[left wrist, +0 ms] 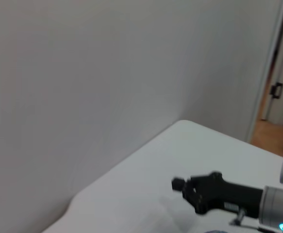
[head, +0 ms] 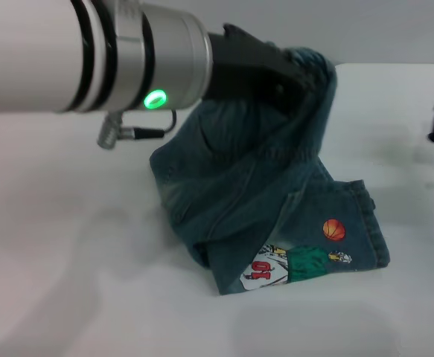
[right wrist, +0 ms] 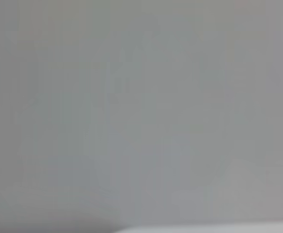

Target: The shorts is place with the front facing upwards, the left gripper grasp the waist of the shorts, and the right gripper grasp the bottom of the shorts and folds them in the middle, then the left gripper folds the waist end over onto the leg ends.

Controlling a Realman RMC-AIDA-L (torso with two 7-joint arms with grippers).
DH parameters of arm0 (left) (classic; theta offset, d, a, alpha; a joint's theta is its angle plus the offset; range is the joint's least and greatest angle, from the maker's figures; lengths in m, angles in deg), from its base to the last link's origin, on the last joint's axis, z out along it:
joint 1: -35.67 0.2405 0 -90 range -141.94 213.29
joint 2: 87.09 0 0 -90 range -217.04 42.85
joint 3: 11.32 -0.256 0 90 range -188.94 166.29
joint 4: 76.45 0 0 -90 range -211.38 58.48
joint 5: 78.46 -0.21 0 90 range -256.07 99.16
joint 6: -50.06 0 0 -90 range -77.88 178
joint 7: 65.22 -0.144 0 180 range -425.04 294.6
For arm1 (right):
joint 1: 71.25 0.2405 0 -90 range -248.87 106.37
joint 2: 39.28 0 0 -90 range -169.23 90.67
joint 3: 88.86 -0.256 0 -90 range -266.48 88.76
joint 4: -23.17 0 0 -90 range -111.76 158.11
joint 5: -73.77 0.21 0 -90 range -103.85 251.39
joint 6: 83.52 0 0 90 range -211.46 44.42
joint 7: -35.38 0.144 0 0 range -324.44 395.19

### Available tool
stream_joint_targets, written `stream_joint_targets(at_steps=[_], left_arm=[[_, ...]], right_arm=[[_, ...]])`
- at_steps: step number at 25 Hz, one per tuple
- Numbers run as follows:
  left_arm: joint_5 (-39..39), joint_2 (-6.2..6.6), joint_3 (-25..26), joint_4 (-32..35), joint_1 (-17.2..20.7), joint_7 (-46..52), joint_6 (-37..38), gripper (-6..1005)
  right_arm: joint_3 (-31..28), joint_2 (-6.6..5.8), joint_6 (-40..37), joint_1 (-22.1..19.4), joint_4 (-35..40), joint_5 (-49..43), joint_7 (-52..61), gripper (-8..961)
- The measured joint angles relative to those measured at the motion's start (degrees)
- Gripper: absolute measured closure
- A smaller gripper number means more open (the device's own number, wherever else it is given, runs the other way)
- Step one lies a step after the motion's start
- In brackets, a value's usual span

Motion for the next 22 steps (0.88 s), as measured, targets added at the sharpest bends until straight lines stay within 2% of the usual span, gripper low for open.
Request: stream_joint_targets(at_steps=[3,7,12,15,18,22], left_arm=[[0.32,0.01,-3.33,0.18,1.71,-0.56,2.71,892],[0.28,0.01,-7.41,1.37,5.53,-2.63,8.26,887],[0.56,0.0,-14.55,5.54,10.09,-6.2,18.45,881],[0.57,-0.03,-17.56,8.88,11.05,-8.67,23.27,878],[0.79,-0.07,-18.05,11.34,10.75,-9.12,25.1,874],[1.57,0.0,-18.43,13.15,10.59,-9.48,28.53,700]], right_arm=[[-3.23,0.13,-7.76,-3.08,-0.27,0.02,-4.01,949],[-5.4,1.38,-20.17,-8.17,-2.16,0.05,-9.95,949],[-5.25,1.65,-22.03,-12.07,-5.47,0.05,-12.56,948],[-4.95,1.68,-22.17,-12.64,-5.64,-0.16,-12.57,948],[-4.58,1.67,-22.32,-12.92,-5.67,-0.39,-12.59,948],[-3.82,1.67,-22.83,-13.27,-5.68,-0.41,-12.61,948]])
